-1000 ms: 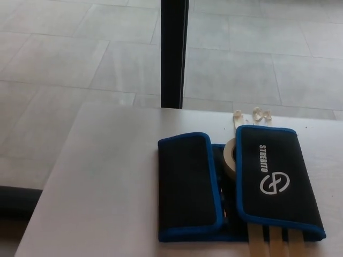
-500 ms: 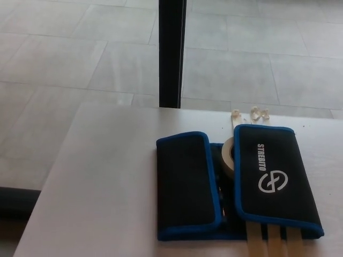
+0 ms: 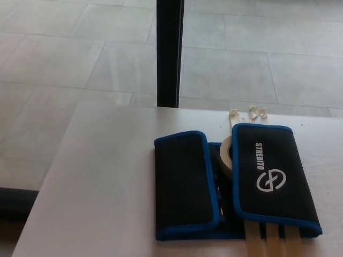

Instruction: The robot uses its right hand to open a black folded toolkit cover kept in the middle of the desk

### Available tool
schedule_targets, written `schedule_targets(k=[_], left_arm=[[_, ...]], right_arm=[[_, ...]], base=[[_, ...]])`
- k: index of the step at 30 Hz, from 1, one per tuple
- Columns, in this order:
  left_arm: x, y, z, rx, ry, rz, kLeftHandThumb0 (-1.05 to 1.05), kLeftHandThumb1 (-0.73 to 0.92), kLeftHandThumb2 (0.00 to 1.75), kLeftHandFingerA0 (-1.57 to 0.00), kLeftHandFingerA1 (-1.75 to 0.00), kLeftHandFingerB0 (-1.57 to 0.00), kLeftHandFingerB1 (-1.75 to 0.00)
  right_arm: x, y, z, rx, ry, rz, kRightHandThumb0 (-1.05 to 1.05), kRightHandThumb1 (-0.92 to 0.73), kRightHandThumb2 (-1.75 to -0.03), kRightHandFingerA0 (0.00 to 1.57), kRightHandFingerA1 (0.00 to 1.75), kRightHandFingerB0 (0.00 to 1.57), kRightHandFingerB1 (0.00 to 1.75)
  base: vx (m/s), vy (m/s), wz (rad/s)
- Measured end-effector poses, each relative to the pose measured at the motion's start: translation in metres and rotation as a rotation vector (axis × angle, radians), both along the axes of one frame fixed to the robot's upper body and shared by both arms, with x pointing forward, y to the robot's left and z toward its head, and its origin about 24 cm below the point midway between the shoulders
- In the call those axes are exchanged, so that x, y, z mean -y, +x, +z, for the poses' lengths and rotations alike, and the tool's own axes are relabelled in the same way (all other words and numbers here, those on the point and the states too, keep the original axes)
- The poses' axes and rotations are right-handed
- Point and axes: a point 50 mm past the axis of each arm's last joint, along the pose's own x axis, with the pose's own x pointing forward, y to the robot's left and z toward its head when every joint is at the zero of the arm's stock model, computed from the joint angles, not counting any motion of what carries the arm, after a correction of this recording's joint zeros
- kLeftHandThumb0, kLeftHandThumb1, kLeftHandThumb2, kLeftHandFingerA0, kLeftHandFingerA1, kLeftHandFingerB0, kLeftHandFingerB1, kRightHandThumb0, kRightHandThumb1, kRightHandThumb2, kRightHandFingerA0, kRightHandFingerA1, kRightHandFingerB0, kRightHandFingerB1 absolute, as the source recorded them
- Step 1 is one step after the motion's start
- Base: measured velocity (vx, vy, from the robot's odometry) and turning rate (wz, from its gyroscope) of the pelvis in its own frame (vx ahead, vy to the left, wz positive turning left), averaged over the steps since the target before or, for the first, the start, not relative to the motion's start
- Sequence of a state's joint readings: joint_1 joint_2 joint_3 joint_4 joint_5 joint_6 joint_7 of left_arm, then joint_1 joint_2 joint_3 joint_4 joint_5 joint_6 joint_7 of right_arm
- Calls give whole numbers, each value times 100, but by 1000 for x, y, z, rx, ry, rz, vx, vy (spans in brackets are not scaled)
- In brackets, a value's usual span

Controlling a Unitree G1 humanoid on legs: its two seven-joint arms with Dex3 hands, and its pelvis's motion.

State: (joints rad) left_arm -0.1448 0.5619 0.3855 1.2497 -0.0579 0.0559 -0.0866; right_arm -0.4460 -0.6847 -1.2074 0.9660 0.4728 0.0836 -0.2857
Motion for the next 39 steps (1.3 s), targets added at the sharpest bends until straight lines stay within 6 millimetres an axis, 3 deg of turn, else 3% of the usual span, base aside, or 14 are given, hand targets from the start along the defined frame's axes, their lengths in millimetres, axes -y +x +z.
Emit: schedule_targets(k=[1,3,4,5,8,10,13,17,18,29,30,32,33,39], left_arm=[[0,1,1,2,1,0,-65,79,63,-46,-69,-41,-52],[0,1,0,3,0,0,-65,78,63,-46,-68,-42,-52],[0,1,1,3,0,0,-65,79,63,-44,-68,-41,-52],[0,1,0,3,0,1,-65,79,64,-41,-69,-39,-52],[0,1,0,3,-1,1,-65,79,63,-41,-67,-39,-52],[0,1,0,4,-1,0,-66,78,63,-40,-70,-38,-53],[0,1,0,4,-1,0,-66,79,64,-45,-70,-41,-53],[0,1,0,5,-2,-1,-65,79,64,-43,-68,-40,-51],[0,1,0,5,-2,-1,-66,80,64,-41,-70,-38,-53],[1,2,0,7,-3,-2,-66,80,64,-44,-70,-40,-53],[1,3,1,8,-3,-2,-66,80,64,-45,-69,-40,-52],[1,3,1,8,-3,-3,-66,81,65,-43,-66,-39,-50],[1,3,1,8,-3,-3,-66,81,64,-42,-66,-38,-49],[1,3,1,9,-3,-4,-67,79,64,-42,-70,-39,-53]], right_arm=[[0,4,10,14,-43,10,-70,-72,-61,32,98,22,51],[-3,11,22,29,-103,33,-74,-72,-62,40,85,25,53],[-6,17,29,33,-138,53,-69,-56,-97,42,74,25,57],[-9,21,32,32,-164,70,-73,-75,-62,40,66,29,46],[-21,36,42,28,-242,133,-75,-74,-62,38,58,34,43],[-29,44,46,21,-284,171,-59,-70,-60,34,45,30,33],[-48,60,49,2,-356,255,-61,-69,-61,39,49,27,31],[-79,83,44,-54,-439,393,-64,-64,-60,33,45,30,30],[-85,87,43,-65,-452,418,-74,-68,-58,23,41,28,28],[-162,130,22,-241,-652,783,-66,-65,-59,11,55,21,37],[-169,133,20,-258,-673,818,-69,-50,-85,10,56,14,46],[-183,139,15,-292,-715,887,-70,-51,-86,10,57,14,46],[-190,141,13,-305,-734,917,-69,-66,-59,13,54,23,35],[-230,150,-2,-392,-856,1108,-66,-67,-60,15,49,23,33]], base=[[0,0,0],[0,0,0],[0,0,0],[0,0,0],[0,0,0],[0,0,0],[0,0,0],[0,0,0],[0,0,0],[0,0,0],[0,0,0],[0,0,0],[0,0,0],[0,0,0]])
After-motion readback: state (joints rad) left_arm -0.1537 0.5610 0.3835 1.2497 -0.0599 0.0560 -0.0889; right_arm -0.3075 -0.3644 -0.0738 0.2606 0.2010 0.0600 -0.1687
